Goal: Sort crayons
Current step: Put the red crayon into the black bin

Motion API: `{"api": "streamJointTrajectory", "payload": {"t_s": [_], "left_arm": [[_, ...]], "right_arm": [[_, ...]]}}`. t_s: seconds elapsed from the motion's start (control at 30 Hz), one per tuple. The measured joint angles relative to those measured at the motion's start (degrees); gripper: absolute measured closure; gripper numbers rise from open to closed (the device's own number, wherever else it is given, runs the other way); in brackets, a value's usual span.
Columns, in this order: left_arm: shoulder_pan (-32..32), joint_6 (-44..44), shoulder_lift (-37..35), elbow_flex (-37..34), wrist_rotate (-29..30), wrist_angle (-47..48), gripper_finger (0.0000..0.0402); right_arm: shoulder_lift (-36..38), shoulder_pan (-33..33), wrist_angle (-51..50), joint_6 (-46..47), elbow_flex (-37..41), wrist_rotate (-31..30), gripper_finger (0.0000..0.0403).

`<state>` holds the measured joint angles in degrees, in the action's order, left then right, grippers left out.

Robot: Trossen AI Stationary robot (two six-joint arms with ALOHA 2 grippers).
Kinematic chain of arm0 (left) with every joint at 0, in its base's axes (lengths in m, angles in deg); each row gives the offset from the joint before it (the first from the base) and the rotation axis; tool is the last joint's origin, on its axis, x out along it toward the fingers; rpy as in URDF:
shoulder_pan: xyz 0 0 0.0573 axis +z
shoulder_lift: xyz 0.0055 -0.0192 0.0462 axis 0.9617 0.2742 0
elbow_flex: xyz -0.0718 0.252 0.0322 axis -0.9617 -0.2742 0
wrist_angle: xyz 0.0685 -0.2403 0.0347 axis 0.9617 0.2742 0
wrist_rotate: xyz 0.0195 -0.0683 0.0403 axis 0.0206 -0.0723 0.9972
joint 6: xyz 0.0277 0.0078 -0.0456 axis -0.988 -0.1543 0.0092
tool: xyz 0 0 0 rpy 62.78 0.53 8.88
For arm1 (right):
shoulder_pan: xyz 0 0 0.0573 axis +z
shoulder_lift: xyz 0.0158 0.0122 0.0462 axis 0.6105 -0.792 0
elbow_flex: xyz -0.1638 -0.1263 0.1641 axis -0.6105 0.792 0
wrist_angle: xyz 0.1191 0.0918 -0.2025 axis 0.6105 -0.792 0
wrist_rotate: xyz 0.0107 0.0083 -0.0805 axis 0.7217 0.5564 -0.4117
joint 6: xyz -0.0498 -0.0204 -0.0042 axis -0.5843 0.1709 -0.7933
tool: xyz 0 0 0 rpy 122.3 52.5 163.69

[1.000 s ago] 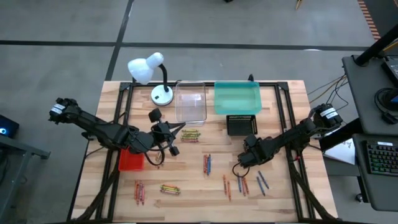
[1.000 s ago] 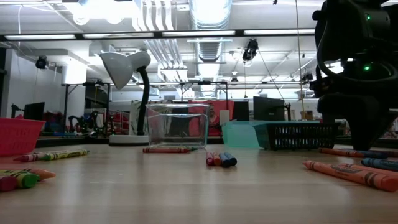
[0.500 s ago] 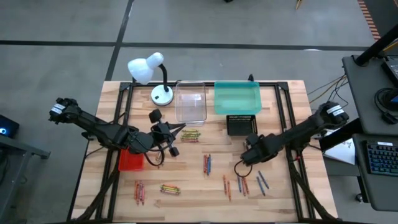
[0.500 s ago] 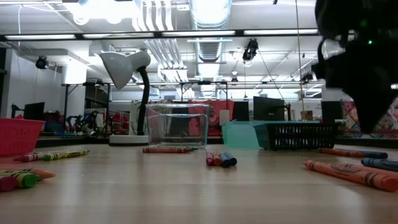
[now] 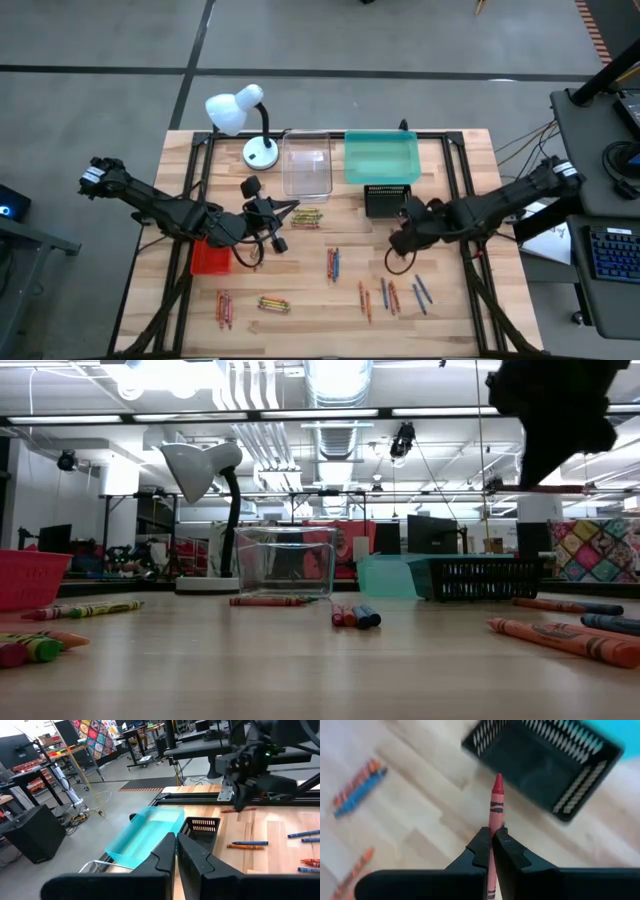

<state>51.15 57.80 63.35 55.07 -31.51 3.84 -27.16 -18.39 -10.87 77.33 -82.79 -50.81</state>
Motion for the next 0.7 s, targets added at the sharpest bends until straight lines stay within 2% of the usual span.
{"api": "streamJointTrajectory", "payload": {"t_s": [0.17, 0.37, 0.43, 0.57, 0.7], "left_arm": [[0.00, 0.18, 0.00, 0.00, 0.00, -0.25, 0.0402], [0.00, 0.21, -0.02, 0.00, 0.00, -0.22, 0.0402], [0.00, 0.21, -0.02, 0.00, 0.00, -0.22, 0.0402], [0.00, 0.21, -0.02, 0.00, 0.00, -0.17, 0.0402], [0.00, 0.21, -0.02, 0.00, 0.00, -0.15, 0.0402]], "right_arm": [[-0.34, -6.34, 5.48, -10.66, 0.00, -0.39, 0.0394], [-2.12, -17.28, 11.78, -27.00, 0.00, 4.39, 0.0394], [-3.07, -20.26, 12.77, -36.06, 0.00, 5.19, 0.0394], [-5.74, -23.41, 12.19, -60.84, 0.02, 8.25, 0.0394], [-8.77, -24.94, 12.13, -74.59, 0.03, 8.29, 0.0394]]}}
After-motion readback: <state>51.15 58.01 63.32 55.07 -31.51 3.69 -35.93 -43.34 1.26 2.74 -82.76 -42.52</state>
